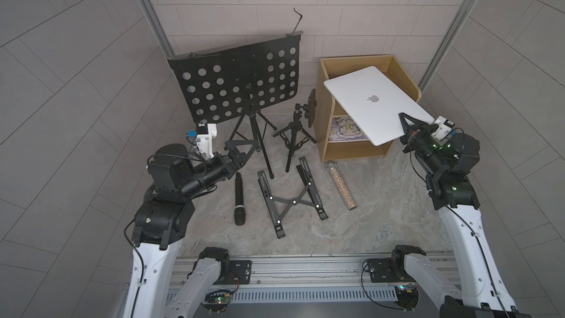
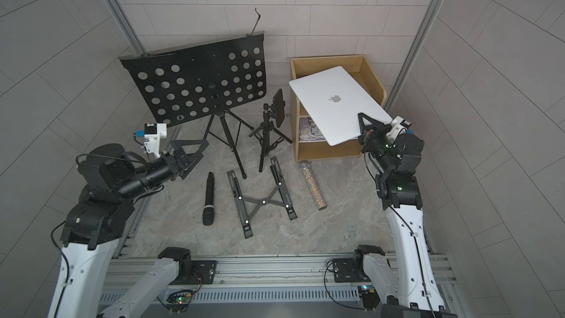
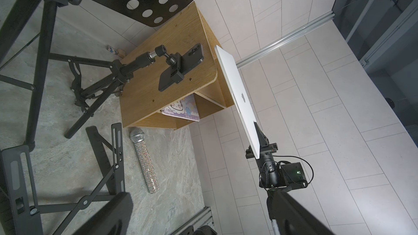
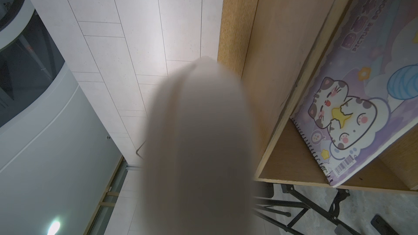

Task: Close the laptop lid and set it aside
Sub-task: Place the laptop on the shelf.

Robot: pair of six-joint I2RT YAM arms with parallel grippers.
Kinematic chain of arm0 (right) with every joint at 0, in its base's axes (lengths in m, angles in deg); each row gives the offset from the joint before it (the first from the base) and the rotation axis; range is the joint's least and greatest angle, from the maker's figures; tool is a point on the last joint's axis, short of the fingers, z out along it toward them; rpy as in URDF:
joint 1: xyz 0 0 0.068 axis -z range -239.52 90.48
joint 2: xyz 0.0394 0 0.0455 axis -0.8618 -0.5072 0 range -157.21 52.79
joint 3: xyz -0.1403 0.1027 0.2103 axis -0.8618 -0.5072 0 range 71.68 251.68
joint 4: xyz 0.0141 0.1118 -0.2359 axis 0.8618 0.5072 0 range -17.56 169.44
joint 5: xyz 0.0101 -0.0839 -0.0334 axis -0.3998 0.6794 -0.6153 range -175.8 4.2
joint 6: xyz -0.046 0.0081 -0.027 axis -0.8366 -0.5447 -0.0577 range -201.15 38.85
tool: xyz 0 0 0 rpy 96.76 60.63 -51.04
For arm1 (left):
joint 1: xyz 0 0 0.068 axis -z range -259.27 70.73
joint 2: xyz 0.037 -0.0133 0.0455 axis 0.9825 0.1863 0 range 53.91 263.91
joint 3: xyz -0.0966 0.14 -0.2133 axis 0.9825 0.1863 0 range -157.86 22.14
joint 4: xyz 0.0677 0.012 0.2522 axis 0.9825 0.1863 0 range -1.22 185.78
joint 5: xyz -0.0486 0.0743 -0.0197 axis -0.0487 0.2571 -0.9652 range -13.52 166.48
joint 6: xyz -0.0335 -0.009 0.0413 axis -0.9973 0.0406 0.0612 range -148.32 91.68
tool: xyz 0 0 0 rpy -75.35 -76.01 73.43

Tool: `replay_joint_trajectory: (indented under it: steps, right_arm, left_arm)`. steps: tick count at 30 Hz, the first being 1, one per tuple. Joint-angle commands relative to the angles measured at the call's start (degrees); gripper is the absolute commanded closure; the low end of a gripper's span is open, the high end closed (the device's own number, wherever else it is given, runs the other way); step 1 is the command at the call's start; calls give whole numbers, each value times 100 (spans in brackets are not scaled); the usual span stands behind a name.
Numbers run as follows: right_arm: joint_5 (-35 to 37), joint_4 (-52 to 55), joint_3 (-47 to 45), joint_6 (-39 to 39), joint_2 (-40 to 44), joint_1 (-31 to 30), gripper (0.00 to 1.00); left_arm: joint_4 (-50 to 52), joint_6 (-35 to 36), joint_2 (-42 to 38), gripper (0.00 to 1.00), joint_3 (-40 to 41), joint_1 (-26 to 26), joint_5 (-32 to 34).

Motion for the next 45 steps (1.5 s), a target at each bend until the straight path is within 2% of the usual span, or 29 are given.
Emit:
replay_joint_trajectory:
  steps: [1, 11, 18, 23, 38, 45]
  right_arm:
    - [540, -1163, 463, -26, -17, -31, 100]
    - [1255, -1158, 476, -78, -421, -111, 100]
    - [1931, -1296, 607, -264, -1010, -793, 100]
    - [2303, -1109, 790, -466, -1335, -1030, 100]
    - [2990, -1428, 576, 127, -1854, -1265, 99]
    - [3382, -1374, 671, 113, -1963, -1441, 96]
  left_arm:
    - [-155, 2, 31, 0, -11, 57, -107]
    - [-158, 27, 41, 0, -29, 91, -116]
    - [-158, 37, 41, 0, -12, 99, -116]
    - [-132, 85, 15, 0, -32, 99, -107]
    - [-200, 73, 66, 0, -20, 99, -114]
    - [-213, 59, 98, 0, -54, 117, -121]
